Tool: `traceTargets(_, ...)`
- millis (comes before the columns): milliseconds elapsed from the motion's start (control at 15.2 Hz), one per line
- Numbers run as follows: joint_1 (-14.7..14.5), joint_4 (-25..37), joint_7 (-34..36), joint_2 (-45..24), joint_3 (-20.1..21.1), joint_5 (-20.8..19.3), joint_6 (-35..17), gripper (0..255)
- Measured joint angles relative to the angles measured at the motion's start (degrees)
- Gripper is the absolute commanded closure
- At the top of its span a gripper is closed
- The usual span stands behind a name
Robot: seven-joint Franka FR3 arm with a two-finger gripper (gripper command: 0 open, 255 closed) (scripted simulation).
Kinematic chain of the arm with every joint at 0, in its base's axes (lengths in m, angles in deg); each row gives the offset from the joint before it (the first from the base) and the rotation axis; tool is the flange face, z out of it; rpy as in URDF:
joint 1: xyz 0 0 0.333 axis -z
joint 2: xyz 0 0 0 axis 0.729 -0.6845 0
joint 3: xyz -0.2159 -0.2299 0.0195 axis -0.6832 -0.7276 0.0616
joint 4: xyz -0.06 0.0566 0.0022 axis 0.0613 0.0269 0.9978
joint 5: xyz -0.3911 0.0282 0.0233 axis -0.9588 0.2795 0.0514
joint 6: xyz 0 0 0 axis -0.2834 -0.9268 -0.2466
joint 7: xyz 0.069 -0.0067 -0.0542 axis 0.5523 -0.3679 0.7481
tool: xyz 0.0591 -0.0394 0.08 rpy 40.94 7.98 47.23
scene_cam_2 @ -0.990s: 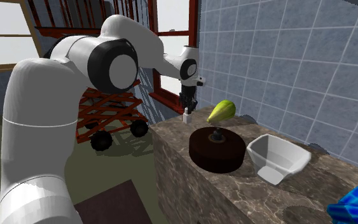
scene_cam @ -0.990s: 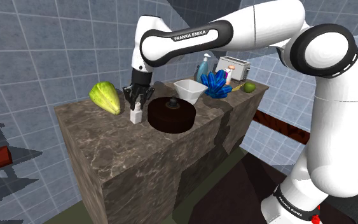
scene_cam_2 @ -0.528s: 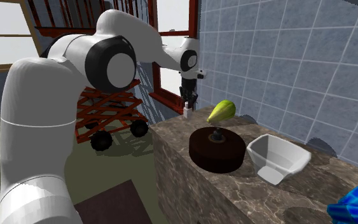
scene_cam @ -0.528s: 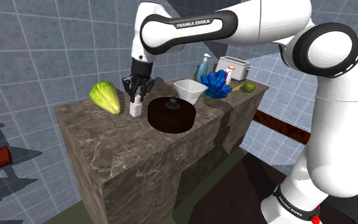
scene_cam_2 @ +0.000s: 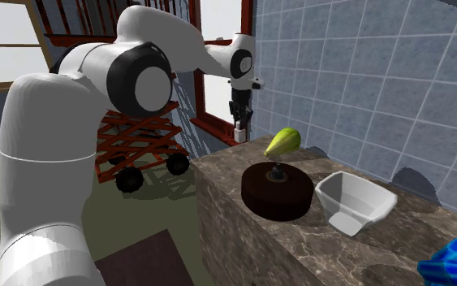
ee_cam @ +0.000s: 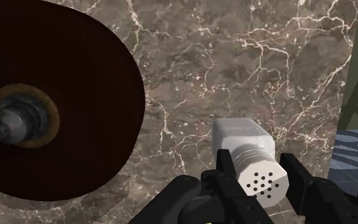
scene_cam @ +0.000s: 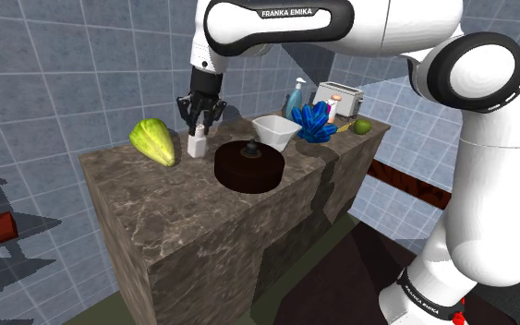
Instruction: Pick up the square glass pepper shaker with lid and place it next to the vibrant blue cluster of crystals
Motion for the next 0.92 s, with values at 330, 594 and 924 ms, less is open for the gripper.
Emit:
traceTargets(330,-0.2,4.4,0.2,-0.2,0.1,-0.1,4.1,255)
traceTargets(594,-0.6,9.0,0.6,-1.3,0.1,-0.4,7.8,255)
traceTargets(924,-0.9,14.2,0.8,-2.2,0.1,-0.7,12.0,255)
